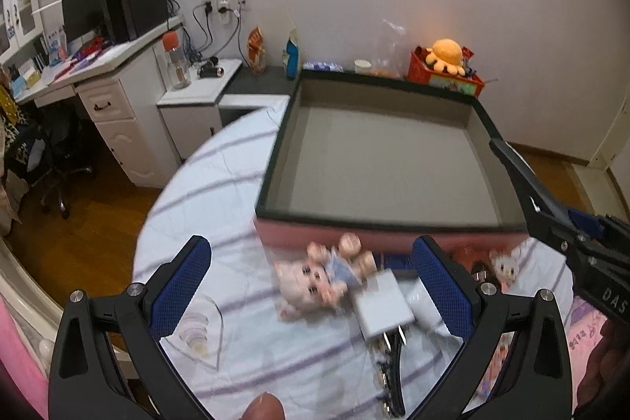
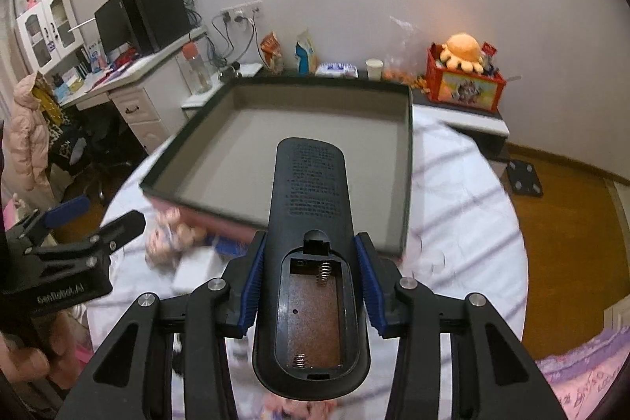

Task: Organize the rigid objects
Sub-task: 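Lift the black remote with the right gripper and lower it into the box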

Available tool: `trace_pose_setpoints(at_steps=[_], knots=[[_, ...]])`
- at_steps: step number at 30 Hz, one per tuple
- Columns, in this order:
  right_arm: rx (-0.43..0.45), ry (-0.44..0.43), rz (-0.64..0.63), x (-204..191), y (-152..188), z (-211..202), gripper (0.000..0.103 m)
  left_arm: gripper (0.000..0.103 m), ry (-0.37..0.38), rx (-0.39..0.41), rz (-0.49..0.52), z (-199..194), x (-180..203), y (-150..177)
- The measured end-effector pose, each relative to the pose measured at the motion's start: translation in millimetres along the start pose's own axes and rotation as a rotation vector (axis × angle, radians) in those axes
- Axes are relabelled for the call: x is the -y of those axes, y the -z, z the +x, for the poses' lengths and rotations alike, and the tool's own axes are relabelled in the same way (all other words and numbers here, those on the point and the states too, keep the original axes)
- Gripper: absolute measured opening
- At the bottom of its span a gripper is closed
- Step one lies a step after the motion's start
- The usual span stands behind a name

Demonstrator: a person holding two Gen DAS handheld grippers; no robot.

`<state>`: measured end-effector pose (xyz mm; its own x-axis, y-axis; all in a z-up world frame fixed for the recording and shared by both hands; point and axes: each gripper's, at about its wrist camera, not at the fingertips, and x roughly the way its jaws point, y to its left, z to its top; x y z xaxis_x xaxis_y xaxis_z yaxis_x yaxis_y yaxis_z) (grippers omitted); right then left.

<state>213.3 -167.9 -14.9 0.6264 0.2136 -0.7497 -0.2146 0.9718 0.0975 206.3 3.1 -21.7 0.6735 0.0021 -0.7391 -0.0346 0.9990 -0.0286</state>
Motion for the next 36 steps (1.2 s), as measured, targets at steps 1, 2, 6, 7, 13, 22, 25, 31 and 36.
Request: trace_pose_setpoints(at_steps=[1, 2, 6, 7, 13, 22, 25, 31, 36], knots=[[0.009, 0.0, -0.002, 0, -6, 1, 0.045, 0.103, -0.006, 0.002, 0.003, 2, -1, -7], [0.016, 0.001, -0.004, 0, -13, 4, 0.045, 0.103, -0.01, 0.007, 0.002, 3, -1, -11], [0.006, 0.02, 0.021, 9, -40, 36, 0.045, 0.103, -0.02, 0.03, -0.014, 13, -4, -33], [-0.003, 0.025, 0.032, 12, -45, 44, 0.045, 0.103, -0.025, 0.033, -0.018, 18, -5, -38], [-0.088, 0.042, 0.095, 33, -55, 103, 0.045, 0.103, -0.03, 0.009, -0.033, 53, -7, -54], [-0.147, 0.113, 0.073, 32, -59, 128, 0.045, 0.103, -0.014, -0.034, -0.051, 76, -7, -51], [-0.138, 0.109, 0.078, 30, -57, 122, 0.068, 0.103, -0.011, -0.031, -0.053, 69, -8, -48], [-0.06, 0.093, 0.08, 24, -51, 86, 0.08, 0.103, -0.006, -0.009, -0.05, 45, -12, -34], [-0.004, 0.06, 0.134, 28, -31, 47, 0.083, 0.103, 0.006, -0.004, -0.042, 24, -15, -15]])
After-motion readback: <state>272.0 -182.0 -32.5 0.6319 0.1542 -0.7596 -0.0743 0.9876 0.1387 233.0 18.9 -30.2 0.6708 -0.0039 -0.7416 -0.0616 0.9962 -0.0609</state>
